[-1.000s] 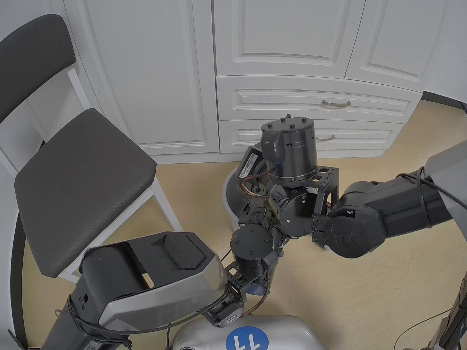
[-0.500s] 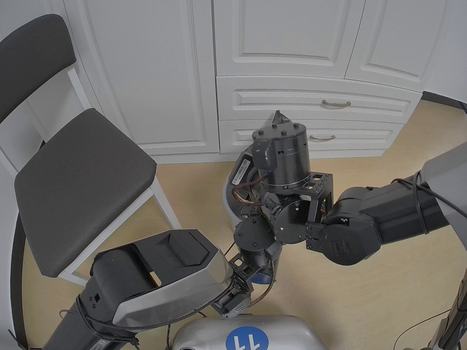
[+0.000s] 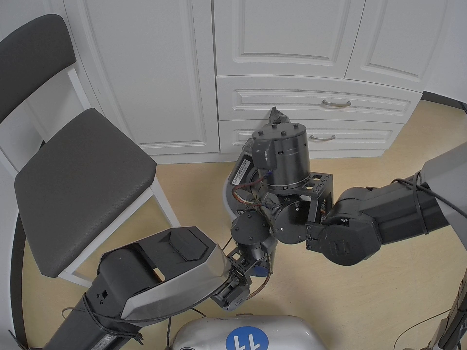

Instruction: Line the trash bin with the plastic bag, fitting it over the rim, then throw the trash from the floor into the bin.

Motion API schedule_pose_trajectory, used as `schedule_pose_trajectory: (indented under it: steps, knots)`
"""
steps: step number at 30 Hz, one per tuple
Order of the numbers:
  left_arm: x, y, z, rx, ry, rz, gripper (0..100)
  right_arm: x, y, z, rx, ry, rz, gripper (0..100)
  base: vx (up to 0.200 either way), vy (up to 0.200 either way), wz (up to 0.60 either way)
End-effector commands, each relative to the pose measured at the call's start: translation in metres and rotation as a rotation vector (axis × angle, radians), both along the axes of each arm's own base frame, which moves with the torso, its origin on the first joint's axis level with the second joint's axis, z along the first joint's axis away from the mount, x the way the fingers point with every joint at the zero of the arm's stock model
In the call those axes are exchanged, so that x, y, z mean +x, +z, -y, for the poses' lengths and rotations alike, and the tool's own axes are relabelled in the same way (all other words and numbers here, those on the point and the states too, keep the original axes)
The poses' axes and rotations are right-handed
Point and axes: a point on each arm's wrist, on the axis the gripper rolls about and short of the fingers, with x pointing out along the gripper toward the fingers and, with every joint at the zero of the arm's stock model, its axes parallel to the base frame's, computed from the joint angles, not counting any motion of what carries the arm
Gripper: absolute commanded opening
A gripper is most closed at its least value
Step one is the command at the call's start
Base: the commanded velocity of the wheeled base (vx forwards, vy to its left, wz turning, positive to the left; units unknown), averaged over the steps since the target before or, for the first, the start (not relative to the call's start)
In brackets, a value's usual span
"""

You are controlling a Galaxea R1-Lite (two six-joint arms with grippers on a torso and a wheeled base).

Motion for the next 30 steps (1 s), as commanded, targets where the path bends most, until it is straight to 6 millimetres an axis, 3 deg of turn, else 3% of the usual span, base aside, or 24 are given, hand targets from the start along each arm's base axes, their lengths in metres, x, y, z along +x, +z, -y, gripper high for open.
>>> schedule_pose_trajectory:
  steps: [1,8,9,14,21,25,30]
  knots:
    - [0.002,-0.004,-0.001,0.004,0.004,-0.004,0,0.001,0.002,0.001,0.004,-0.004,0.003,0,0.0,0.0,0.0]
    - [-0.001,-0.003,-0.003,0.007,0.002,-0.008,0,0.0,0.005,0.004,-0.005,-0.031,0.014,0,0.0,0.0,0.0]
    - [-0.001,-0.003,-0.003,0.007,0.002,-0.008,0,0.0,0.005,0.004,-0.005,-0.031,0.014,100,0.0,0.0,0.0]
    - [-0.003,0.003,-0.004,0.006,0.001,-0.006,0,-0.005,0.017,0.017,-0.034,-0.038,0.032,100,0.0,0.0,0.0]
    - [-0.008,0.011,-0.009,0.011,0.001,-0.011,0,-0.029,0.042,0.046,-0.079,-0.012,0.065,100,0.0,0.0,0.0]
    - [-0.01,0.01,-0.012,0.02,-0.003,-0.02,0,-0.036,0.046,0.063,-0.138,0.01,0.071,100,0.0,0.0,0.0]
    - [-0.015,0.015,-0.017,0.036,-0.009,-0.028,0,-0.062,0.058,0.09,-0.2,0.081,0.1,100,0.0,0.0,0.0]
